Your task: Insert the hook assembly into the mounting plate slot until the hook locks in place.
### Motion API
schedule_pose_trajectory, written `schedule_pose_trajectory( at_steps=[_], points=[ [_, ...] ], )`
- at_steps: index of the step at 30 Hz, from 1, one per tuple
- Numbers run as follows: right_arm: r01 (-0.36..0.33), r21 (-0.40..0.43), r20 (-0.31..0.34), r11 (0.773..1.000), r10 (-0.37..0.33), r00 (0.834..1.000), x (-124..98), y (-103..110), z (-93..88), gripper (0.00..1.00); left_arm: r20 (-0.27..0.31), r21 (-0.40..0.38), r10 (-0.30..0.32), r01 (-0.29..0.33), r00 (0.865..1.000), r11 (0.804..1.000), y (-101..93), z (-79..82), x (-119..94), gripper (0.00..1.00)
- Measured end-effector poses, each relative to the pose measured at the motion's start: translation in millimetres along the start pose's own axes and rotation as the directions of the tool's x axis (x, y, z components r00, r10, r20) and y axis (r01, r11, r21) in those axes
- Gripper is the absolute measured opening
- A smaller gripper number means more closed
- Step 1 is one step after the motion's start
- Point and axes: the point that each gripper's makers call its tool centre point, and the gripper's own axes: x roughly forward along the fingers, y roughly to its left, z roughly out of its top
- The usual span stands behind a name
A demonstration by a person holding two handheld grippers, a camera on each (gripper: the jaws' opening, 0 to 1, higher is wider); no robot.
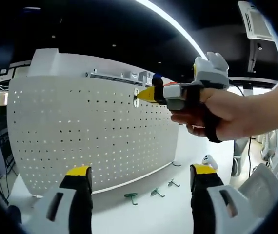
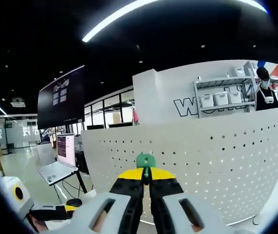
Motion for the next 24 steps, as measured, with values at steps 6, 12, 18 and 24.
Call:
schedule_pose_trajectory(
  at_steps=[6,12,18,24],
  points=[
    [0.032,-0.006,0.024,0.999,-0.032,0.999,11,-7,9.7,0.01,0.001,-0.002,-0.002,0.002,1.0,1.0,-0.2,-1.2,-1,0.85],
    [0.054,-0.021,0.035,0.998,-0.053,0.998,23,-10,13.8,0.01,-0.001,-0.006,-0.001,0.001,1.0,1.0,1.6,-2.9,-2,0.85],
    [0.078,-0.037,0.042,0.996,-0.076,0.996,32,-13,15.4,0.01,-0.002,-0.008,-0.004,0.004,1.0,1.0,2.3,-3.4,-1,0.84],
    [0.107,-0.046,0.043,0.993,-0.105,0.994,41,-18,15.6,0.01,-0.004,-0.01,-0.008,0.008,1.0,1.0,2.5,-4.1,-1,0.84]
  ],
)
